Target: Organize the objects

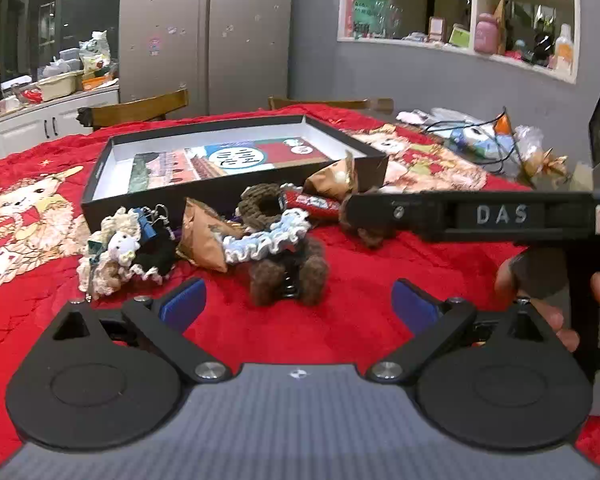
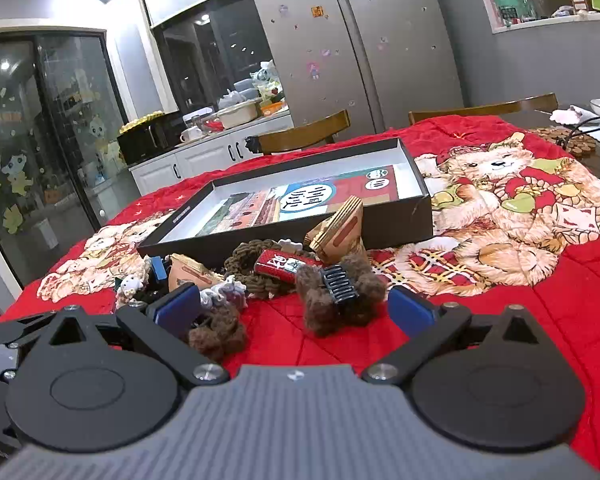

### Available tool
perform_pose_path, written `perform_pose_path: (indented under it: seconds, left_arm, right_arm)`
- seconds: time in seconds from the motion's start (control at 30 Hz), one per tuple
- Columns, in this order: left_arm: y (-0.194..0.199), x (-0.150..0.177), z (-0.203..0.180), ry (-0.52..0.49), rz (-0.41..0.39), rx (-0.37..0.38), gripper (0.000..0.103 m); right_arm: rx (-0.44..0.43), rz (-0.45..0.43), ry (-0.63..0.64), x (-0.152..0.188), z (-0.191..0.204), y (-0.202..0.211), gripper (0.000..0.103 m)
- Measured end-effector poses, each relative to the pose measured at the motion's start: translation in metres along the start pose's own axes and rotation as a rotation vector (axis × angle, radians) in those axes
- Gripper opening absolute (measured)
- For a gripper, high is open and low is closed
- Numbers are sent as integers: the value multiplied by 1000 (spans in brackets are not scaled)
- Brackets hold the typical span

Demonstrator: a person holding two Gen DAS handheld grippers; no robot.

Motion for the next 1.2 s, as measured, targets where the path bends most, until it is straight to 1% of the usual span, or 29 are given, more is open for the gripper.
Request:
perform_pose_path:
  seconds: [0.13, 0.27, 0.37, 0.53, 0.67, 0.97, 1.1, 1.2]
  left_arm:
    - [-4, -2, 2, 25, 15, 28, 101]
    - [-12, -3, 5, 42, 40, 18, 101]
    - [-18, -4, 7, 64, 51, 18, 101]
    - [-25, -5, 6, 78, 57, 26, 95]
    - [-24, -6, 4, 75, 40, 28, 93]
    - [-22, -5, 3, 72, 30, 34, 93]
    - [-21, -6, 3, 65, 16, 2, 93]
    - [-18, -6, 6, 77, 7, -5, 93]
  right_arm:
    - [-4, -6, -8, 0, -1, 1, 102]
    - [17, 6, -27, 0, -6, -2, 97]
    - [15, 19, -41, 1, -8, -3, 94]
    - [6, 32, -44, 3, -8, -6, 93]
    - [-5, 12, -52, 2, -8, -3, 92]
    - [-32, 23, -79, 1, -9, -6, 92]
    - [-18, 24, -88, 1, -11, -9, 92]
    - [-16, 24, -96, 1, -13, -9, 92]
Point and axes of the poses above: each gripper's, at about its wrist camera, not at the fingertips, and y roughly against the way its jaws point, z to its left, x to its underside, the point moved 9 cm from there along -y, roughly the way its jaws point
